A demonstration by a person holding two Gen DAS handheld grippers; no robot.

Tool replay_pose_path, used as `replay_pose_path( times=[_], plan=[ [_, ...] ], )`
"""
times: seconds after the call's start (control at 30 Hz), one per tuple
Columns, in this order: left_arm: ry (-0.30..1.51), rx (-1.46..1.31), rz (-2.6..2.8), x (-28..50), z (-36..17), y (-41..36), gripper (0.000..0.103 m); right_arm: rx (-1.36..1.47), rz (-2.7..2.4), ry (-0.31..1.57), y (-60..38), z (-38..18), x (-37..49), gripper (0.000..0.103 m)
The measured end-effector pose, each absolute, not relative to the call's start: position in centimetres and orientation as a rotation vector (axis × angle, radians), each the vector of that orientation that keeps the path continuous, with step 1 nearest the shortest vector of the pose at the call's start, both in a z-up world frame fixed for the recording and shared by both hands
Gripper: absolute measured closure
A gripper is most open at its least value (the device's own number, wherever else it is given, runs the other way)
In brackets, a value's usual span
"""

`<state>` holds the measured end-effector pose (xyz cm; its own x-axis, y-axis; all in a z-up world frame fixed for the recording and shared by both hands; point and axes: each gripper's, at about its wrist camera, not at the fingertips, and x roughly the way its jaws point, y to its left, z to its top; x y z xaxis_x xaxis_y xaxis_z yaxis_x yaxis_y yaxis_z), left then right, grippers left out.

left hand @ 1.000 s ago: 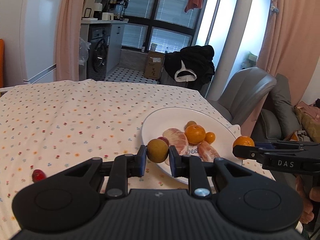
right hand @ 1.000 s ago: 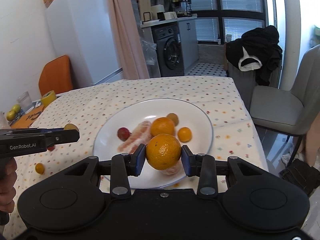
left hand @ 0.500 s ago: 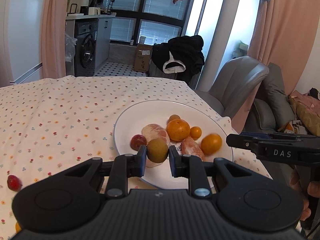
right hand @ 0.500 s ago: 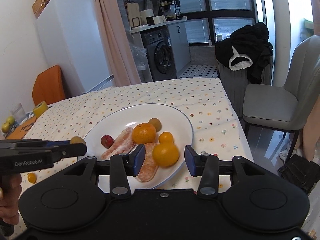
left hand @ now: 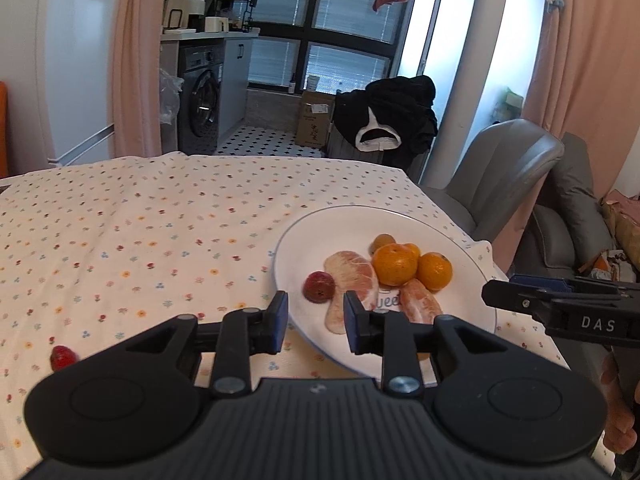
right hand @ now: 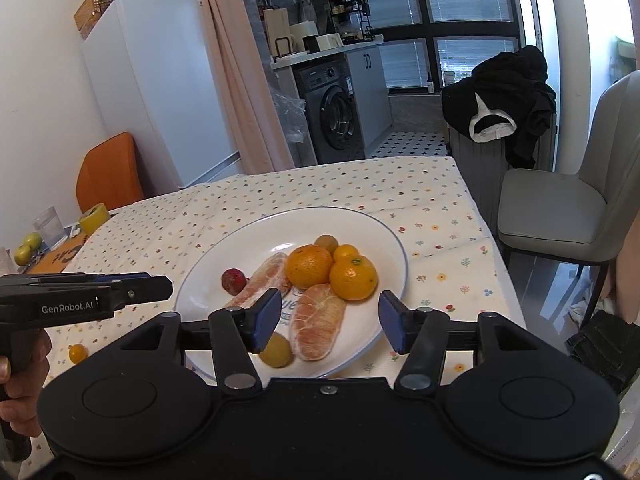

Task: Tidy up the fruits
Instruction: 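Withdraw both open tools from the plate toward the last fruits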

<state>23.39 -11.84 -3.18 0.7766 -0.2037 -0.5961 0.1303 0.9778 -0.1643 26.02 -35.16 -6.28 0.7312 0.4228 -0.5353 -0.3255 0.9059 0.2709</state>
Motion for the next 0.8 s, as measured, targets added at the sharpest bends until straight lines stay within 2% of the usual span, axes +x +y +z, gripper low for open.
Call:
replay_pose_path(
  times=[0.5,0.63,0.8],
  plan=[
    [0.621,-0.127,-0.054,20.5,-2.3,-6.9,0.028,0.141,0.513,0.621,-31.0,-5.5,24.9,0.034],
    [0.627,-0.139,-0.007,19.8,-2.2,-5.2,0.026,0.137,0.545,0.624,-29.5,-5.5,24.8,0.032],
    [0.633,-0.143,0.046,18.7,-2.4,-3.5,0.025,0.133,0.582,0.614,-27.7,-5.2,24.5,0.018]
  ],
)
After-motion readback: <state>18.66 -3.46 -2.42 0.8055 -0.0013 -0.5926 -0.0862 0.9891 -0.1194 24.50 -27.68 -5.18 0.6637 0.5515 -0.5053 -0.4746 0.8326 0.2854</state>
